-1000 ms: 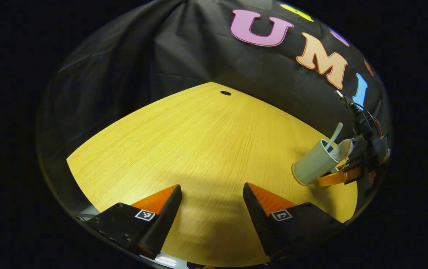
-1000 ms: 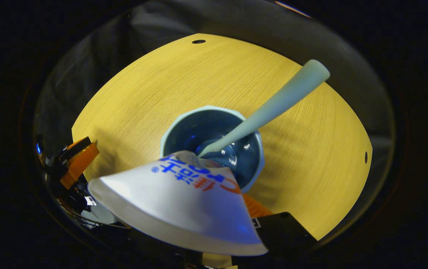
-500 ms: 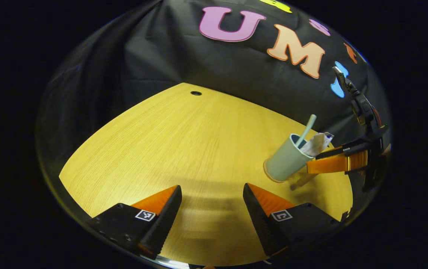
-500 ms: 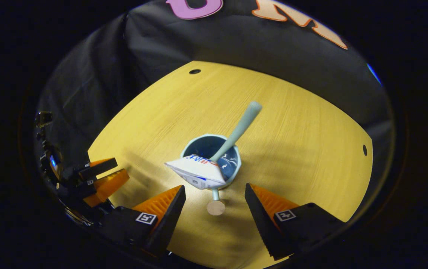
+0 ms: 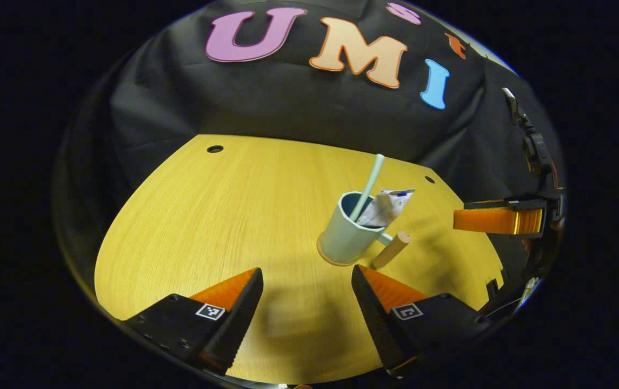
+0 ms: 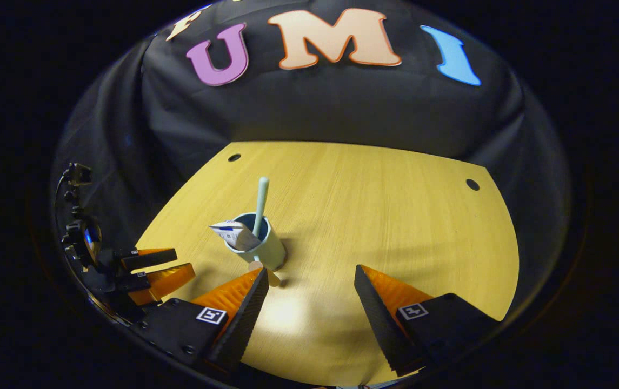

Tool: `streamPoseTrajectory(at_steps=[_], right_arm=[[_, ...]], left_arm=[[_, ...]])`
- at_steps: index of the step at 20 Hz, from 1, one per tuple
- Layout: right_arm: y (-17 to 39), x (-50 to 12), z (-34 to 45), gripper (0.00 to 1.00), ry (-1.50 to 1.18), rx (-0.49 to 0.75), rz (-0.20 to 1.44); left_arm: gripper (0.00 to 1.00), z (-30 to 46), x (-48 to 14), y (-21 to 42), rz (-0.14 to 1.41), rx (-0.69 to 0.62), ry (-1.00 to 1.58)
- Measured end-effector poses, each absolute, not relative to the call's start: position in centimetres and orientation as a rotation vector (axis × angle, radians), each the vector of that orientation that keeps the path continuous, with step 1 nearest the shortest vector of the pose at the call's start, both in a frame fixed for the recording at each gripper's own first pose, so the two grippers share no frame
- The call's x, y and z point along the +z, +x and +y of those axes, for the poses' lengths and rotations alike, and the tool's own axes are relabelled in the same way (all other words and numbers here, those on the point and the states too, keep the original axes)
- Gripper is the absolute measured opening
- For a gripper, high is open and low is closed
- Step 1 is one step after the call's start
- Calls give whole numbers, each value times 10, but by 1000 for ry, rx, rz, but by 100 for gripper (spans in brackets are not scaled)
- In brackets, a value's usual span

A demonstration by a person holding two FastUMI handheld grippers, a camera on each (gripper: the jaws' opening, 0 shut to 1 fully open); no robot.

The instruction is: Put the toothbrush and toothpaste on the desktop into the cup, then pick up the cup and place it on the coaster on the desktop.

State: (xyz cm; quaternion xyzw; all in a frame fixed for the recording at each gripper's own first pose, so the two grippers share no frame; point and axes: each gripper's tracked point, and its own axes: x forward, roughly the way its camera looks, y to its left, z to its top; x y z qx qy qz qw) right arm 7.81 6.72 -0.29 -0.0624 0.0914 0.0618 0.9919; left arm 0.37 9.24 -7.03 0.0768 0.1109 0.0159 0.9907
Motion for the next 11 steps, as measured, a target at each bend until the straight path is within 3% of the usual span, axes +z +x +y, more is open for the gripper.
streamPoseTrajectory(at_steps=[2,4,11], right_arm=[[67,0,50,95,-67,91,137],[58,-2,33,99,-20,51,108],[46,-15,5,99,63,-37,81]], left_arm=[[95,82,-69,5,231,7,158],[95,71,-66,6,241,-22,138],[95,59,-52,12,227,-58,159]])
